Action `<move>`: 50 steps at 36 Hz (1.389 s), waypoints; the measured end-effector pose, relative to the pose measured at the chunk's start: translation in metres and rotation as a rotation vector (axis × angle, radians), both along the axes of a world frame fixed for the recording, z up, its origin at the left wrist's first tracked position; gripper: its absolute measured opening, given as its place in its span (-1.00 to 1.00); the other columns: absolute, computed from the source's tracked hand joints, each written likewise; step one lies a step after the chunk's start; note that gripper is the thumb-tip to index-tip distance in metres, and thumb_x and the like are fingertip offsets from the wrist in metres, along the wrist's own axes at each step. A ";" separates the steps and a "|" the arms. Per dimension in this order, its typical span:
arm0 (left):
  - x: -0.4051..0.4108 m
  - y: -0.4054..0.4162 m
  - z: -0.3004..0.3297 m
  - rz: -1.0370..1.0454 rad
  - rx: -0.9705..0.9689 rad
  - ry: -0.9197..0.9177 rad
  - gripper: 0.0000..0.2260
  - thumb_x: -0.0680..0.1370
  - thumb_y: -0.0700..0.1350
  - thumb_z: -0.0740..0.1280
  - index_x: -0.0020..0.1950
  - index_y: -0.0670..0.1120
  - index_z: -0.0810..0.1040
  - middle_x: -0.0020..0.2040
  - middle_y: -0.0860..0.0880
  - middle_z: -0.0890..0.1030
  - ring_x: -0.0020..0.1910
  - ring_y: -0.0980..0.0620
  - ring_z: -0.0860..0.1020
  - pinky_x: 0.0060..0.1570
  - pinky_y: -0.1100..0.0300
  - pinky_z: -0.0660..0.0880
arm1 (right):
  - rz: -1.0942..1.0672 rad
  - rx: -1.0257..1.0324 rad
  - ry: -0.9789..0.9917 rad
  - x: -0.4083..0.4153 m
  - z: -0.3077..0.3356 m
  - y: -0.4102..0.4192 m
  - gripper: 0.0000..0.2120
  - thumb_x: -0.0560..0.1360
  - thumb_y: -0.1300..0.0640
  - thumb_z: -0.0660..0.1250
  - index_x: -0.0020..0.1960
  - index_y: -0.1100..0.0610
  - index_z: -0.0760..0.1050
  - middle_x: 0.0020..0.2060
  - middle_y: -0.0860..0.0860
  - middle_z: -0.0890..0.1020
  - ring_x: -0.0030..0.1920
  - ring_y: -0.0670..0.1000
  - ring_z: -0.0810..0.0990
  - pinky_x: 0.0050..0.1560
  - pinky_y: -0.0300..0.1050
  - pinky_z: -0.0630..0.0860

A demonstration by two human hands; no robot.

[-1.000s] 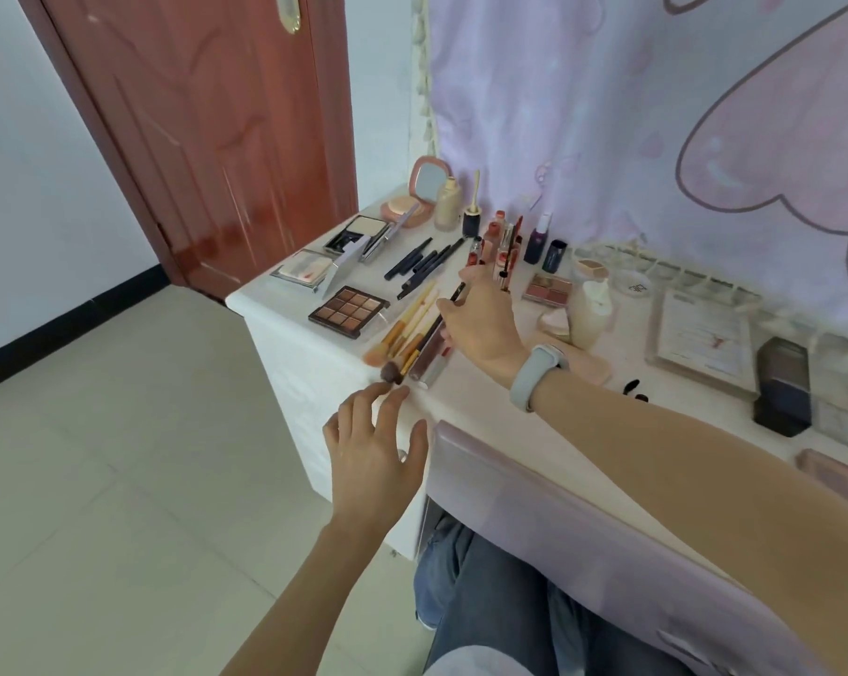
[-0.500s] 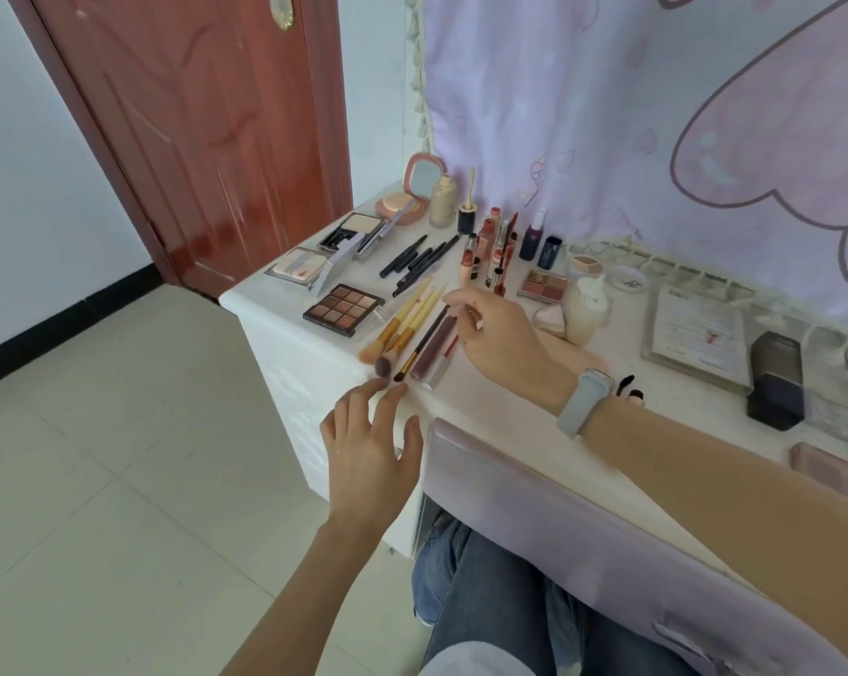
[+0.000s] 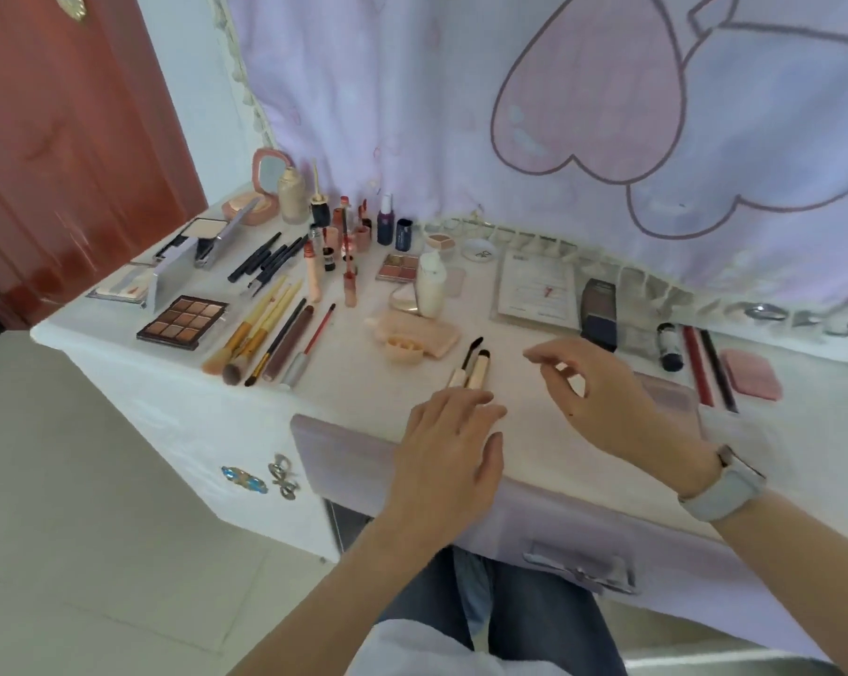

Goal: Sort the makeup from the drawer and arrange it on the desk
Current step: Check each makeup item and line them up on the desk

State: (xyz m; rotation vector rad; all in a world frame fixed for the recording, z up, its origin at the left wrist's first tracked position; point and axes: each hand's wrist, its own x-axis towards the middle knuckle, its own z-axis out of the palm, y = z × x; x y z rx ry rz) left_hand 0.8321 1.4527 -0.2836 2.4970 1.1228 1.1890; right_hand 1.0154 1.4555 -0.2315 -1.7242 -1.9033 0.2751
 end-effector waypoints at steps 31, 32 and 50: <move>0.082 0.016 0.030 -0.490 -1.219 -0.594 -0.46 0.48 0.25 0.16 0.34 -0.02 0.43 0.25 0.00 0.55 0.21 0.07 0.53 0.21 0.16 0.42 | 0.156 -0.051 0.274 0.079 0.001 -0.045 -0.38 0.28 -0.28 0.36 0.27 -0.34 0.20 0.22 -0.33 0.38 0.23 -0.25 0.38 0.20 -0.39 0.33; 0.083 0.017 0.033 -0.565 -1.289 -0.635 -0.46 0.49 0.26 0.16 0.35 -0.04 0.43 0.25 -0.05 0.55 0.23 0.00 0.52 0.19 0.11 0.44 | 0.168 -0.020 0.280 0.073 0.000 -0.046 -0.38 0.29 -0.27 0.37 0.28 -0.31 0.21 0.24 -0.32 0.38 0.25 -0.25 0.37 0.22 -0.42 0.30; 0.091 0.030 0.035 -0.389 -1.760 -0.893 -0.46 0.38 0.19 0.28 0.17 -0.18 0.53 0.06 -0.29 0.59 -0.02 -0.31 0.59 -0.09 -0.10 0.57 | 0.016 0.120 0.210 0.082 0.007 -0.034 -0.78 0.55 0.09 0.24 0.11 0.11 0.58 -0.15 -0.08 0.68 -0.22 -0.17 0.61 -0.26 -0.38 0.50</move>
